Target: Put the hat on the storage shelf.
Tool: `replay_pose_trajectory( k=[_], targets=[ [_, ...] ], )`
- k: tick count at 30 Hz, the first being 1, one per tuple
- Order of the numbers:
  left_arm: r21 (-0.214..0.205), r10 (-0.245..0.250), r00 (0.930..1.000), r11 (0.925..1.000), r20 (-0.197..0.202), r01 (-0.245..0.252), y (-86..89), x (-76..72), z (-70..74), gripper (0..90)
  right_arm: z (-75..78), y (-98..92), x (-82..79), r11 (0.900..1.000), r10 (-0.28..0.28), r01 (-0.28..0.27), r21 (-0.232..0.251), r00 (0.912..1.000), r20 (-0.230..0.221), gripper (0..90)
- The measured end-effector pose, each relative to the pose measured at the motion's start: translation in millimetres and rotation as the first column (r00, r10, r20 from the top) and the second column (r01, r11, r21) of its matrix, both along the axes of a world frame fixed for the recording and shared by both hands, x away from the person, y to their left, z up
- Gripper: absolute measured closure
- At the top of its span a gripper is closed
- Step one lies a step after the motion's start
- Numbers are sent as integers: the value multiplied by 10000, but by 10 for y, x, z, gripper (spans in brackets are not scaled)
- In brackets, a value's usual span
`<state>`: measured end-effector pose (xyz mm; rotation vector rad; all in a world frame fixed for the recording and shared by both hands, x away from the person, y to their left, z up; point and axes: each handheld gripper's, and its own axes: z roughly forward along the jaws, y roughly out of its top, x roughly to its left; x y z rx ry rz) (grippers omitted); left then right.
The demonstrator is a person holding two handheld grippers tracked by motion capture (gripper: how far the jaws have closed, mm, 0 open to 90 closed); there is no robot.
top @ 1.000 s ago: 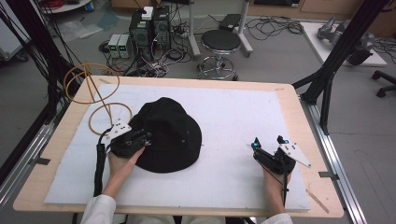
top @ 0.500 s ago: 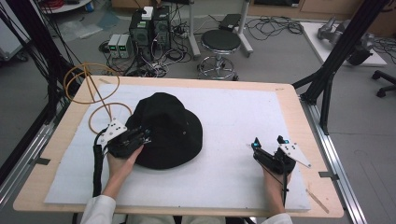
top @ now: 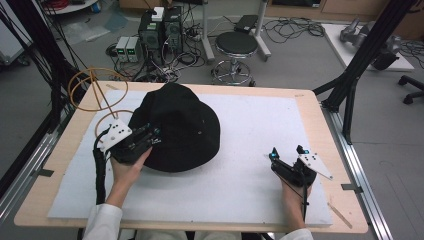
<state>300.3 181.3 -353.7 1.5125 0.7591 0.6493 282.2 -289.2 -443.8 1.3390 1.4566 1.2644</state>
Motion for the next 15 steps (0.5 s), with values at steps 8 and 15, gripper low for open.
replay_pose_trajectory(
  k=[8, 15],
  targets=[
    [-169, 123, 9978, 9998, 658, -112, 12, -30, 119, 863, -2, 2, 3, 10000, 3, -3, 2, 10000, -13, 102],
    [-276, 377, 9882, 9990, 1484, -340, -15, -80, 253, 863, 0, 5, 0, 10000, 18, -18, 58, 10000, -13, 101]
  ],
)
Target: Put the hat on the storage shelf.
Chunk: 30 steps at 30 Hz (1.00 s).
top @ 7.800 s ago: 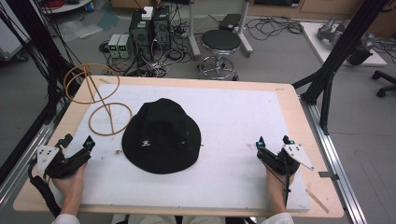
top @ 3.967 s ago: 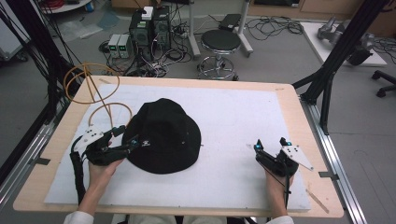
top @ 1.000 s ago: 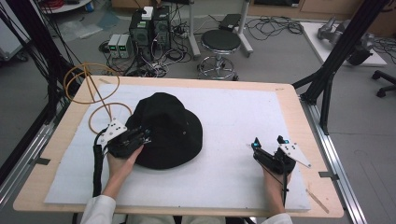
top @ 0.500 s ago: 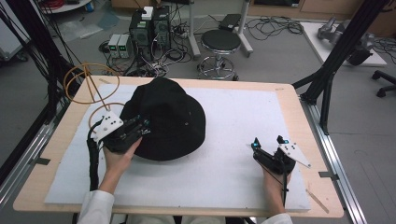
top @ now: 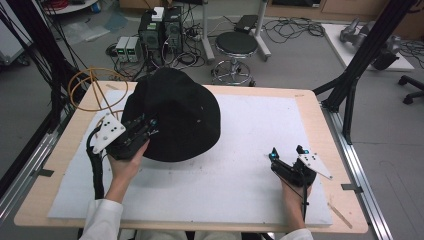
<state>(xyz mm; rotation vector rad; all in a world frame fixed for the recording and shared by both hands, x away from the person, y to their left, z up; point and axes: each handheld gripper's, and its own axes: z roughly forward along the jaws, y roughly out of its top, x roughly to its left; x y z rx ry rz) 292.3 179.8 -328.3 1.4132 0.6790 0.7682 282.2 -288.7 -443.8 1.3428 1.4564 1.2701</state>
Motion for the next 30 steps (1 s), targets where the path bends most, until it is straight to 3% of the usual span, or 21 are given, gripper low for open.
replay_pose_trajectory(
  k=[6, 12, 19, 20, 23, 25, 26, 27, 30],
  targets=[
    [-383, 94, 9982, 9992, 599, -71, 15, -57, 152, 863, -3, -4, -1, 10000, 4, -4, -15, 10000, -27, 101],
    [-269, 647, 9900, 9977, 1252, -618, 30, -82, 273, 863, -2, -2, -2, 10000, -5, 5, -1, 10000, 2, 101],
    [-320, 882, 9851, 9959, 1475, -844, 107, -61, 353, 863, -5, -6, 0, 10000, 23, -23, -44, 10000, 10, 101],
    [-398, 1089, 9810, 9938, 1605, -1038, 143, -56, 369, 863, -4, -4, 0, 10000, 11, -11, -8, 10000, 0, 101],
    [-426, 1212, 9777, 9924, 1713, -1155, 170, -45, 384, 863, -4, -6, -2, 10000, 6, -6, -22, 10000, 8, 101],
    [-371, 1452, 9669, 9894, 2100, -1406, 218, -17, 407, 863, -5, -8, -3, 10000, 0, 0, -36, 10000, 9, 102],
    [-371, 1452, 9669, 9894, 2100, -1406, 218, -17, 407, 863, -5, -8, -3, 10000, 2, -2, -26, 10000, 5, 101],
    [-567, 1652, 9587, 9861, 2313, -1563, 262, 5, 415, 863, -6, -7, -2, 10000, -10, 10, -28, 10000, 13, 101],
    [-742, 1741, 9522, 9843, 2510, -1604, 307, 18, 437, 863, -7, -8, -4, 10000, -15, 15, -47, 10000, 20, 101]
  ],
)
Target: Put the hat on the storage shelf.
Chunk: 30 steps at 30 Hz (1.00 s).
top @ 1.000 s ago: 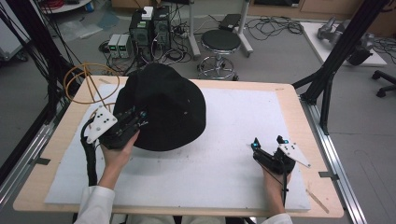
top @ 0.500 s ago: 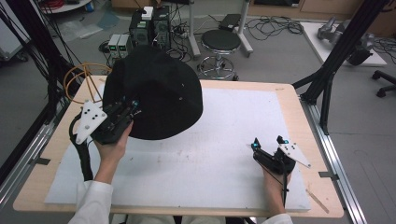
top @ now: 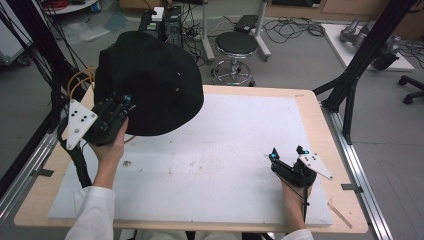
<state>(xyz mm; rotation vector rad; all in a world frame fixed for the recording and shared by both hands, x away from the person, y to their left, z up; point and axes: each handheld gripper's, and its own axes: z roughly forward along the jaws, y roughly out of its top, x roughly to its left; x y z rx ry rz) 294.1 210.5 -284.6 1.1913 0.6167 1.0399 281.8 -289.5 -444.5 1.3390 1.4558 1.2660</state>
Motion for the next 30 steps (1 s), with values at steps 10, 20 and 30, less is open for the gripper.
replay_pose_trajectory(
  k=[10, 20, 30],
  targets=[
    [-106, 956, 9947, 9954, 385, -952, 160, 37, 100, 863, -3, -16, -12, 10000, -10, 10, 43, 10000, 4, 101],
    [-584, 2333, 9723, 9710, 167, -2320, 495, 199, 81, 862, -4, -16, -11, 10000, -7, 7, 19, 10000, 16, 101],
    [-1005, 2995, 9540, 9488, -152, -2995, 736, 358, 14, 861, 1, -19, -21, 10000, 8, -8, 20, 10000, -44, 101]
  ],
)
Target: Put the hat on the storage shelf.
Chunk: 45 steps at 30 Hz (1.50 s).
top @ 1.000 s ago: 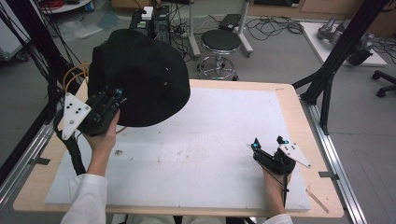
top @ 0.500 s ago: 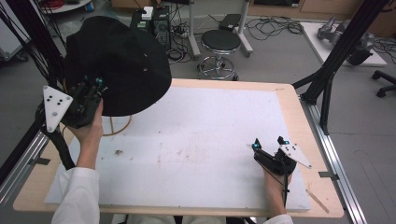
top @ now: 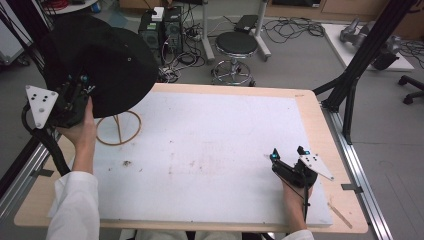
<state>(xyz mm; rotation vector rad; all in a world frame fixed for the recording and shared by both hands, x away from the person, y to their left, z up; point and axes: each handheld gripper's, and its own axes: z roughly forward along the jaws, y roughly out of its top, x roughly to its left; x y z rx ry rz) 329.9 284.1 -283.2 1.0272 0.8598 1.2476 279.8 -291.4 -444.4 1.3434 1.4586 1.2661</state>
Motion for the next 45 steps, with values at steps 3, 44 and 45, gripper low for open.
replay_pose_trajectory(
  k=[3, 44, 45],
  targets=[
    [-13, 116, 9999, 9999, -121, -116, 30, 33, -16, 861, 0, -5, 0, 10000, 22, -22, -10, 10000, 23, 101],
    [-79, -176, 9694, 9998, -2450, 161, 161, 190, -234, 839, 1, -11, -9, 10000, 41, -41, -40, 10000, 32, 102],
    [-26, -167, 9678, 9999, -2512, 165, 159, 190, -238, 836, 1, -15, -5, 9999, 44, -43, -98, 9999, 91, 101]
  ],
)
